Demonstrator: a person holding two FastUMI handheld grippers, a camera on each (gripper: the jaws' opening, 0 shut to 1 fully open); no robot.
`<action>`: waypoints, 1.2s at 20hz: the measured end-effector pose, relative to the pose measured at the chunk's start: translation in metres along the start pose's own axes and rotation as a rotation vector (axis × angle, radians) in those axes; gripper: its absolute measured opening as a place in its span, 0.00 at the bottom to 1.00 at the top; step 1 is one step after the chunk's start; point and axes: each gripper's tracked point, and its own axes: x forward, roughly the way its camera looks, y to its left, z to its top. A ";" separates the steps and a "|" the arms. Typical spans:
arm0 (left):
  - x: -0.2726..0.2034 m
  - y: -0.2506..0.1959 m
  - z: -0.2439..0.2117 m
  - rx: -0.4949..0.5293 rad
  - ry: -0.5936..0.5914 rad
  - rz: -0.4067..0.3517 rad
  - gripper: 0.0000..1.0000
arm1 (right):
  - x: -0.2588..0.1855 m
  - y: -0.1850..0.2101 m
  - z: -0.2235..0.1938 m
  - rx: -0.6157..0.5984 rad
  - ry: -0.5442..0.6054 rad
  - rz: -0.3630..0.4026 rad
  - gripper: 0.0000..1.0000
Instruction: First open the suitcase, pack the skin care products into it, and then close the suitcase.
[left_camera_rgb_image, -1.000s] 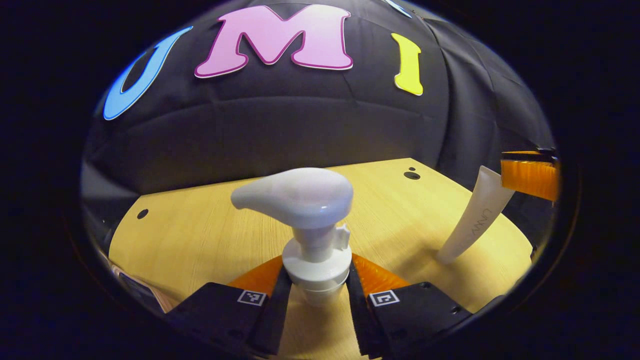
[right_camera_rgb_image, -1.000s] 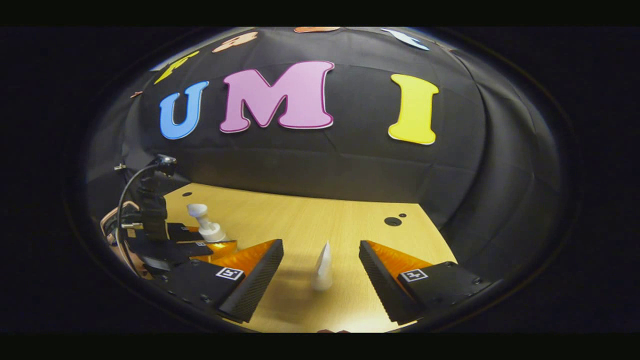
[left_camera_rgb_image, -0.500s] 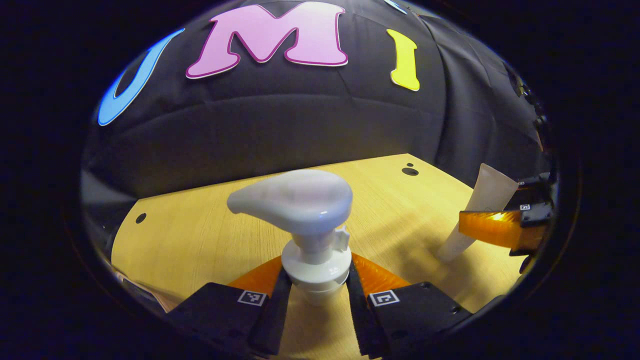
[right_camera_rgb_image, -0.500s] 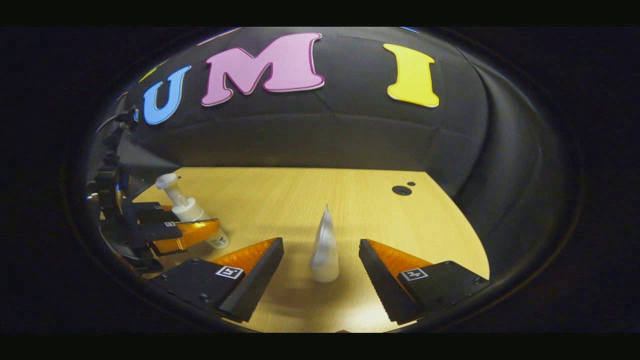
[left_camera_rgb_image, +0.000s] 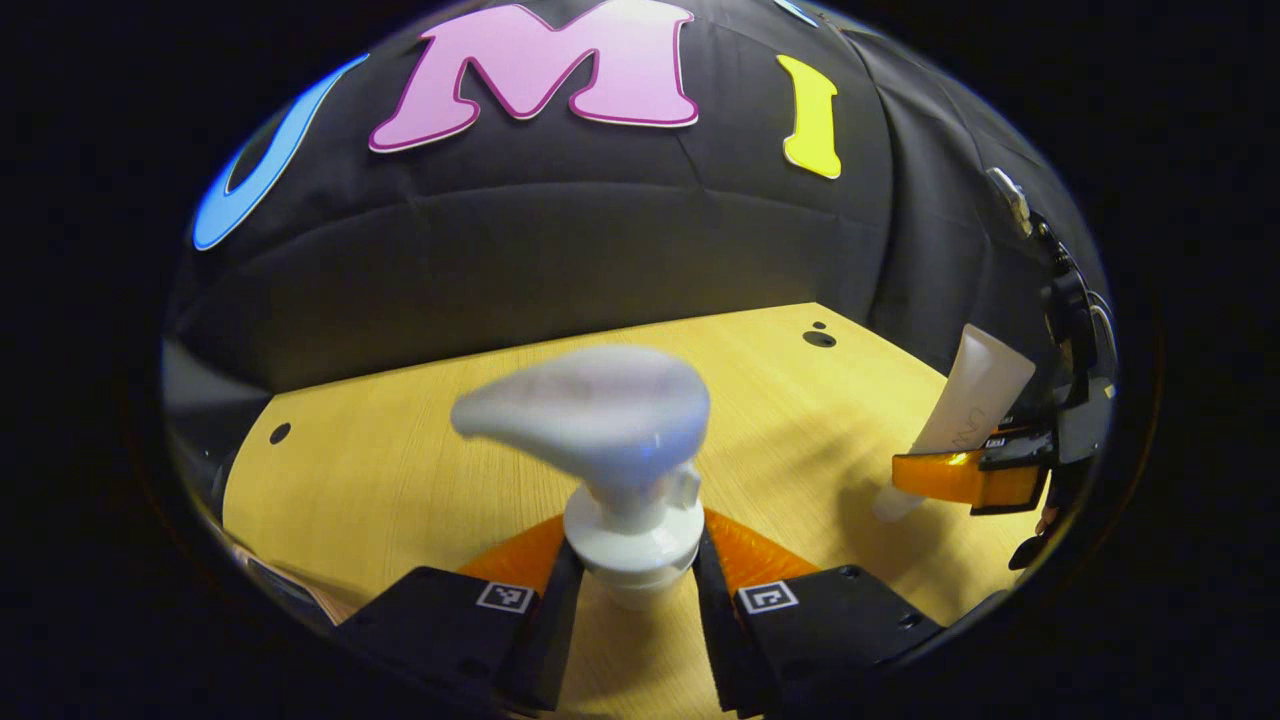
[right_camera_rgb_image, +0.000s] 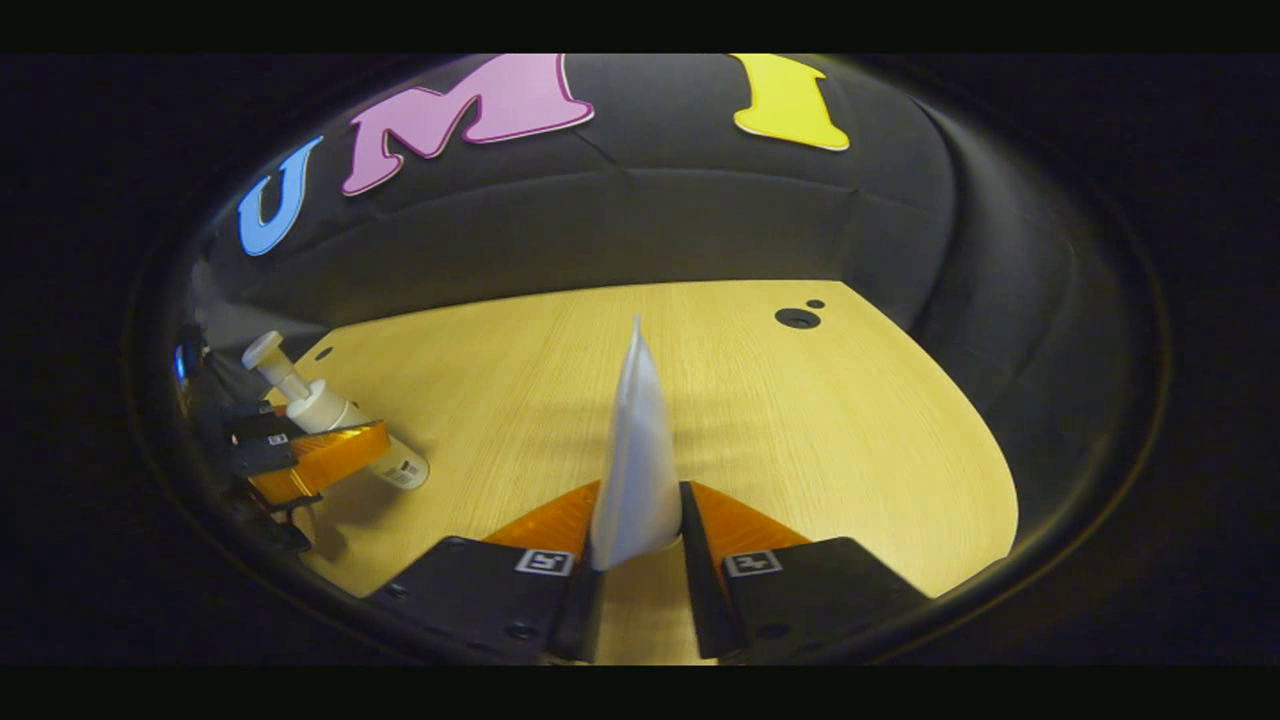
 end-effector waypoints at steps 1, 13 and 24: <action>-0.003 0.001 0.001 -0.002 0.020 -0.008 0.63 | -0.003 0.003 0.000 0.005 0.002 0.013 0.37; -0.180 0.105 0.007 0.091 0.225 0.004 0.59 | -0.100 0.073 0.044 -0.096 -0.167 0.164 0.37; -0.256 0.205 -0.181 -0.134 0.851 0.117 0.63 | -0.160 0.145 0.034 -0.153 -0.250 0.251 0.37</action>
